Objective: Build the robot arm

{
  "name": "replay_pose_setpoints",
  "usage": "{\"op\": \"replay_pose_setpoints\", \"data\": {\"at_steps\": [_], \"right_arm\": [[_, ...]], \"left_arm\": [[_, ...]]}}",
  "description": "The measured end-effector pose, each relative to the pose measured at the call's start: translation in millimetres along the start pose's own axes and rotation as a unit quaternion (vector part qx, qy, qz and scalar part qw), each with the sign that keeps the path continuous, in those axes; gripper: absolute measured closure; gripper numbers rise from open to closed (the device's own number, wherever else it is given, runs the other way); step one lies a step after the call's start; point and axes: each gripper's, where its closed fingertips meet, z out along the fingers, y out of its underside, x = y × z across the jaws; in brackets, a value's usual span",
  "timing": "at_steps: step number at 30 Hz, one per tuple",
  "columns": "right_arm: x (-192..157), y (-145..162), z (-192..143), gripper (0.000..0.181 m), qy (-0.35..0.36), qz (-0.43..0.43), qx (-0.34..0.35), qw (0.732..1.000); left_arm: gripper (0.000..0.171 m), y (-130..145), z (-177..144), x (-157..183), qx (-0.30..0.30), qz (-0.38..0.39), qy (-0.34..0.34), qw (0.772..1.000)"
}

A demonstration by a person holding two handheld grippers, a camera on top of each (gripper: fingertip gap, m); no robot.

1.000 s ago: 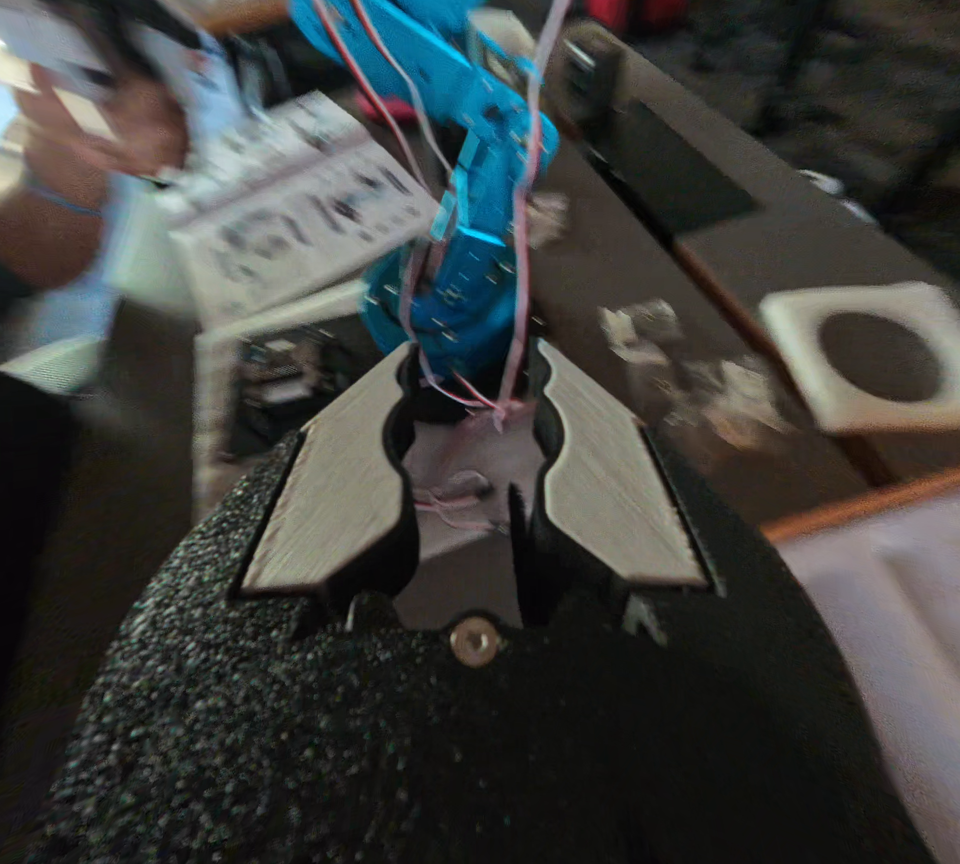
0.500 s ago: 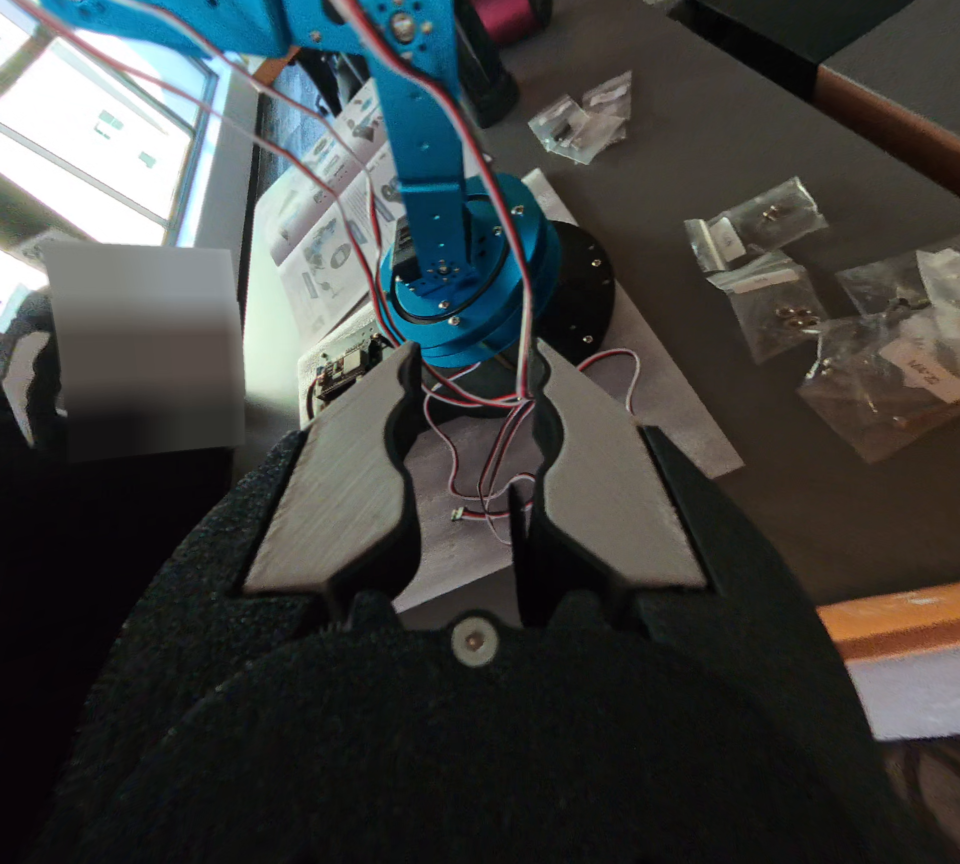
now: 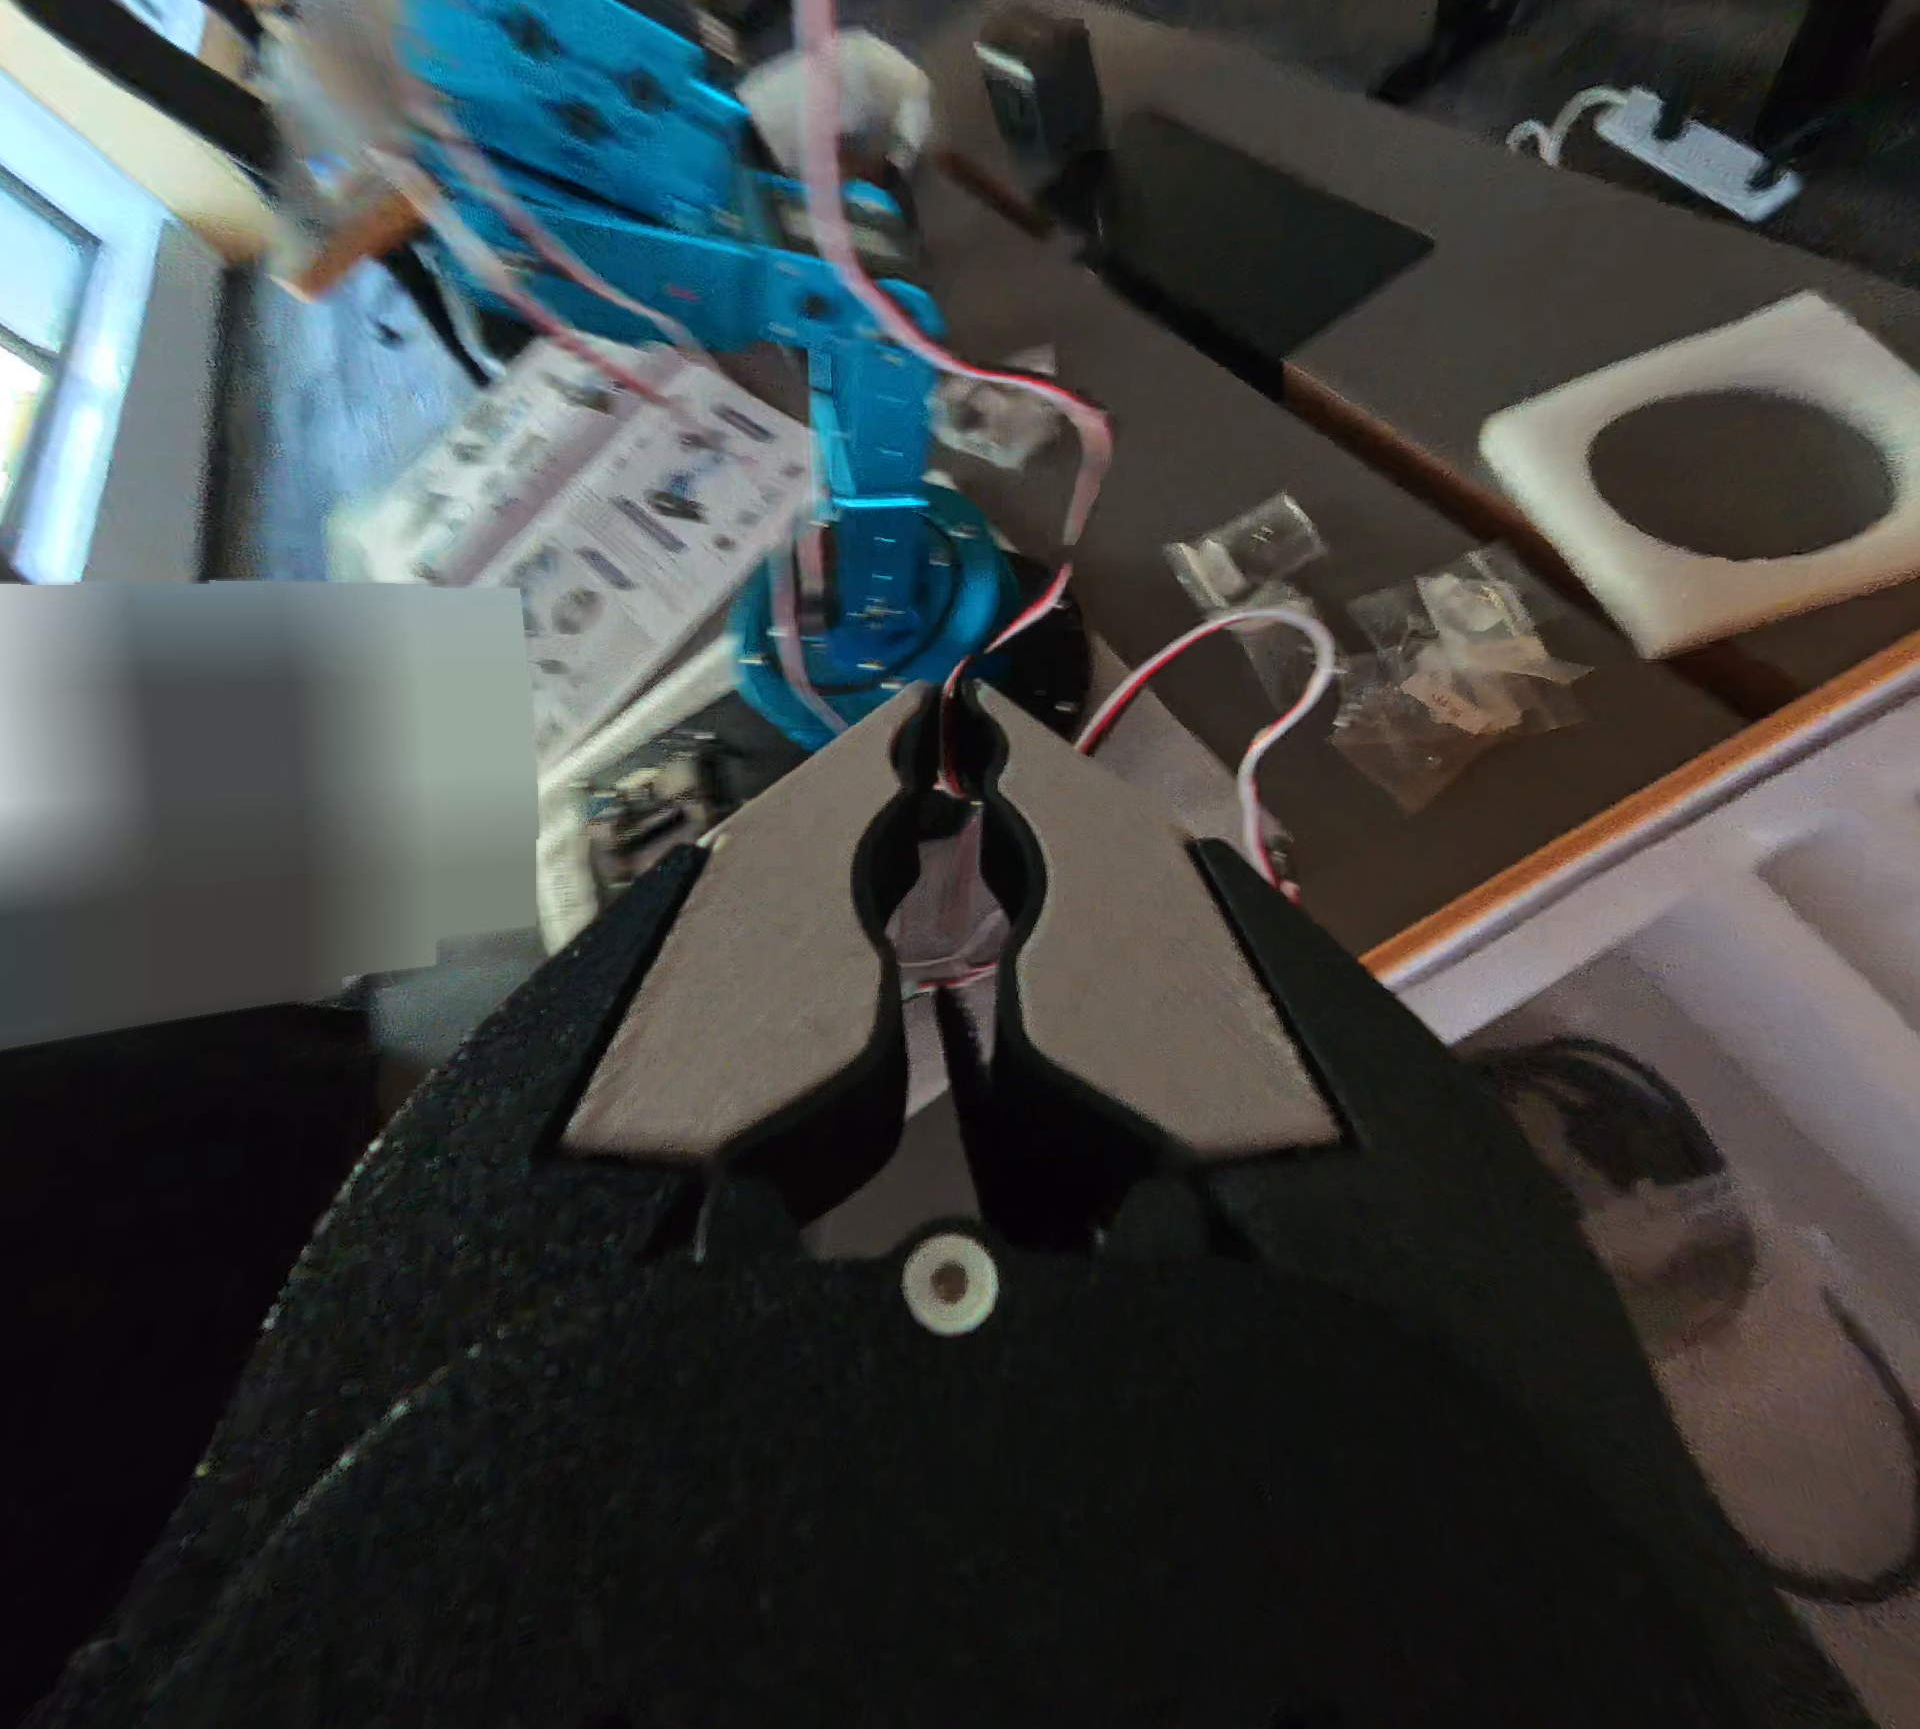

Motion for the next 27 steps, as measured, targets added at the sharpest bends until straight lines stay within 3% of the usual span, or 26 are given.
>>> {"op": "replay_pose_setpoints", "data": {"at_steps": [4,9,11,15,18,24,27], "right_arm": [[-79.0,21.1,-26.5,0.179,-0.155,0.036,-0.007,0.987],[-150.4,81.5,8.2,0.174,-0.286,0.092,-0.055,0.952],[-164.7,83.2,22.5,0.172,-0.320,0.131,-0.021,0.938],[-168.4,74.8,37.6,0.180,-0.380,0.170,0.026,0.909],[-167.9,68.6,42.1,0.180,-0.415,0.212,0.036,0.884],[-168.5,53.8,30.7,0.178,-0.448,0.235,0.079,0.859],[-162.0,55.5,31.4,0.177,-0.425,0.219,0.088,0.874]], "left_arm": [[0.134,8.2,17.6,-7.4,-0.021,0.025,-0.017,0.999],[0.123,6.3,53.3,-19.2,-0.021,0.054,-0.058,0.997],[0.116,3.4,63.4,-16.7,-0.011,0.055,-0.055,0.997],[0.112,-14.3,73.7,-21.4,0.039,0.056,-0.076,0.995],[0.116,-17.1,87.5,-29.6,0.031,0.055,-0.080,0.995],[0.165,-17.3,108.1,-29.5,0.013,0.026,-0.043,0.999],[0.170,-19.0,105.7,-34.9,-0.006,0.055,-0.056,0.997]]}}
